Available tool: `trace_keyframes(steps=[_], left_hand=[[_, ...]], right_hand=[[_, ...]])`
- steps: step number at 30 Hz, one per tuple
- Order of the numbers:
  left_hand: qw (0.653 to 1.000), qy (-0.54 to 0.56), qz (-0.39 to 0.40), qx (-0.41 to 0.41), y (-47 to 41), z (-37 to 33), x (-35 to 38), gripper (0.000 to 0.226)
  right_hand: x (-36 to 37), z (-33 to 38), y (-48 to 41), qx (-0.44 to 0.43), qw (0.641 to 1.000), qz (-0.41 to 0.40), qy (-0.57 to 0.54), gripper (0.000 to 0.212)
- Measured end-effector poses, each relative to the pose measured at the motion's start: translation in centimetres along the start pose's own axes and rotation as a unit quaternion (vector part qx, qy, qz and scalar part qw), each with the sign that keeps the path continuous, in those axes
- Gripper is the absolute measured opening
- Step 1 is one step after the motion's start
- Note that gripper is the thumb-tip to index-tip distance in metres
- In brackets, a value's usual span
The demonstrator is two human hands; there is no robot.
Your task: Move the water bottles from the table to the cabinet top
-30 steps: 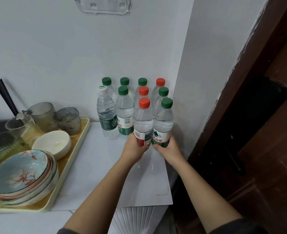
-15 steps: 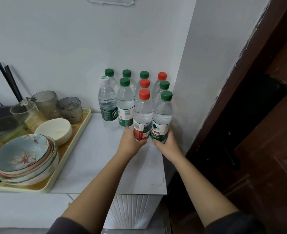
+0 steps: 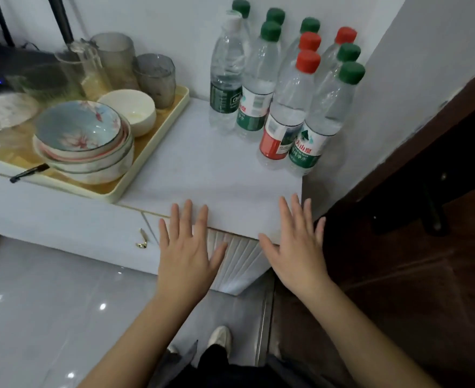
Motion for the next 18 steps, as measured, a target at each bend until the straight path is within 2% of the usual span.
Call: trace_keyframes(steps=[4, 8, 14, 18], left_hand=[[1.0, 0.0, 0.006, -0.029, 4.3, 2.8, -0.1, 0.076], [0.995, 0.012, 0.018, -0.093, 9.3, 5.9, 0.0, 0.076], [0.975, 0.022, 0.06, -0.215, 17.4, 10.4, 0.9, 0.075], [0.953, 0.016, 0.093, -0.289, 23.6, 13.2, 1.1, 0.077]], right_hand=[[1.2, 2.6, 1.9, -0.1, 0.994, 0.02, 0.03, 0.078], [4.3, 6.2, 4.2, -0.195, 0.976, 0.087, 0.047, 0.078], [10.1, 12.4, 8.2, -0.282, 0.928, 0.222, 0.101, 0.078], [13.3, 16.6, 11.4, -0.323, 0.899, 0.269, 0.122, 0.077]])
Point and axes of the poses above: each hand's wrist, its own y-axis away from the middle knuckle, its own x-axis out of the palm, z = x × y, the point moved 3 cm from there along -y, towards the middle knuckle, and after that the axes turned 7 degrees about -y, right-handed, at the moved point
